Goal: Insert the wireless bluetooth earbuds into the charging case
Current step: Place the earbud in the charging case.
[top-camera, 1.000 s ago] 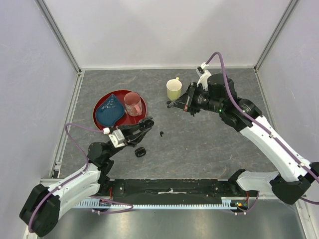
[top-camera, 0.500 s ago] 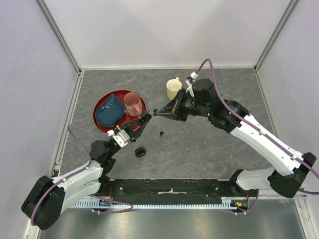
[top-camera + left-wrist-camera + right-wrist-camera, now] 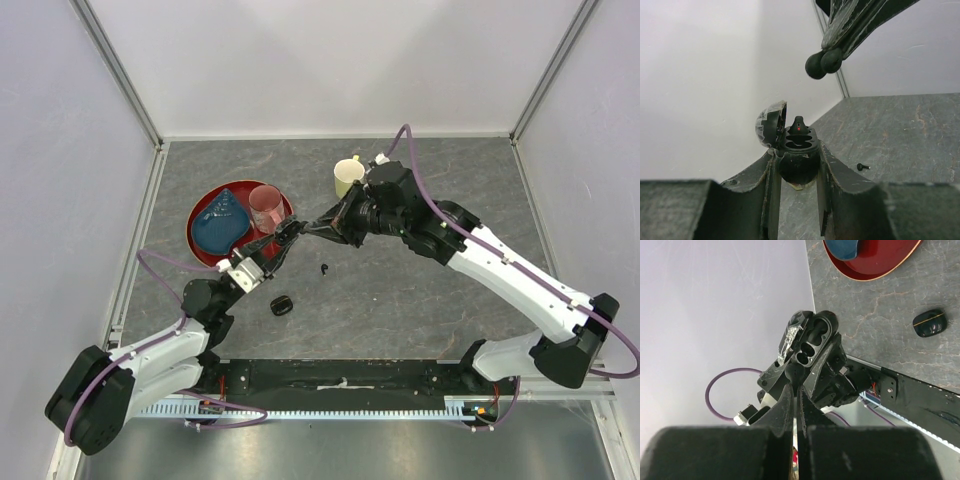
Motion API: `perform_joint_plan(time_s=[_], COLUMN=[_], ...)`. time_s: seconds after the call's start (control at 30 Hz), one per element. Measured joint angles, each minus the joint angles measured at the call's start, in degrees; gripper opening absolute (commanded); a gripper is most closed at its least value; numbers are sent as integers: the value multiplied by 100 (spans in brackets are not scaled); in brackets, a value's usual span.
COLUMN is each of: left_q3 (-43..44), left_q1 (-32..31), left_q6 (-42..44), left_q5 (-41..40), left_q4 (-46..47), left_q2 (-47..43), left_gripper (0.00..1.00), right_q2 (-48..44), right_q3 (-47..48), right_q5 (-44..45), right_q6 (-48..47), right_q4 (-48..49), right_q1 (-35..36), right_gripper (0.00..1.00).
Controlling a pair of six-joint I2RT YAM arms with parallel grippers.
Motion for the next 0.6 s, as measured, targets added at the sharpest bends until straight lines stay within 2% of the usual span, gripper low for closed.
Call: perform_joint_plan(time_s=[0.6], left_q3=[79], left_q1=[-4], left_q6=[13], left_q5=[-7], left_q4=[7], left_q2=[90], left_gripper=[2], right_q2=[321], right_q3=[-79], right_q5=[79], right_q6=[505], right_q4=[461], right_q1=[210], right_gripper=[0])
